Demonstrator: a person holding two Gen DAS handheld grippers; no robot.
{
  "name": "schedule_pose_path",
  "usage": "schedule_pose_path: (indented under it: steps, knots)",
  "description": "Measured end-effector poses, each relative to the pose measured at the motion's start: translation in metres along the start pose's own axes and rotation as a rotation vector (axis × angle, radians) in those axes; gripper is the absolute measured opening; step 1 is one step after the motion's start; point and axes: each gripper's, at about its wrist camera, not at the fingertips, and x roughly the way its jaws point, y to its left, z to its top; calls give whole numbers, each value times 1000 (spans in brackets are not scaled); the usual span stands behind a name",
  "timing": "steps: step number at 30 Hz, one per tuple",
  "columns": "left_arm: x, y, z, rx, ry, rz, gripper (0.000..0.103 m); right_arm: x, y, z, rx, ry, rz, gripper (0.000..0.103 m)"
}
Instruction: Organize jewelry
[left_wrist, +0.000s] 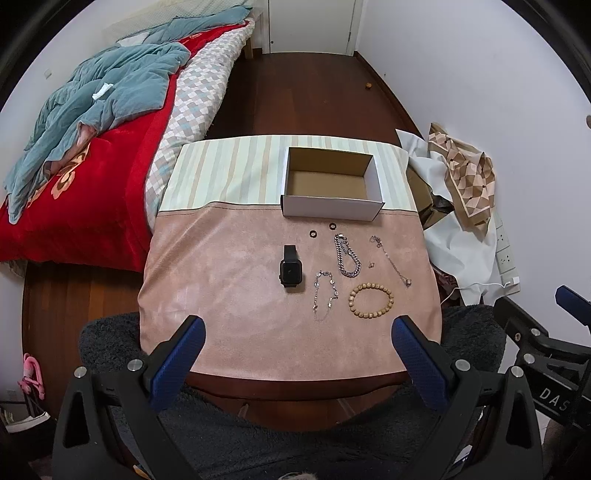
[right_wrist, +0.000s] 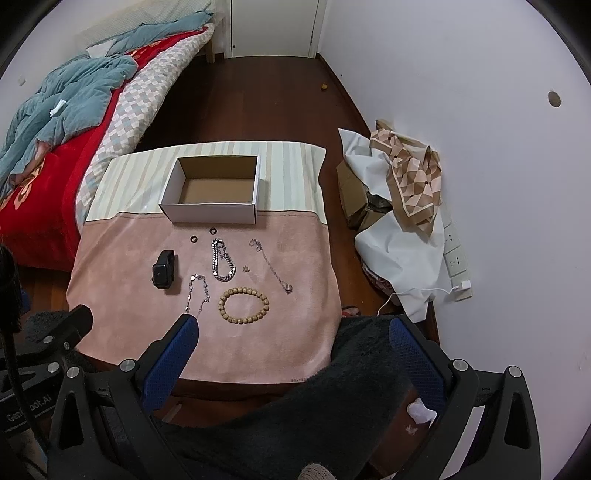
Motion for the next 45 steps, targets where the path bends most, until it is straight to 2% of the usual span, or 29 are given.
schedule_pose_path:
  steps: [45]
  knots:
    - [-9, -2, 1, 6, -26, 18, 103, -9, -8, -4, 12, -26, -1, 103]
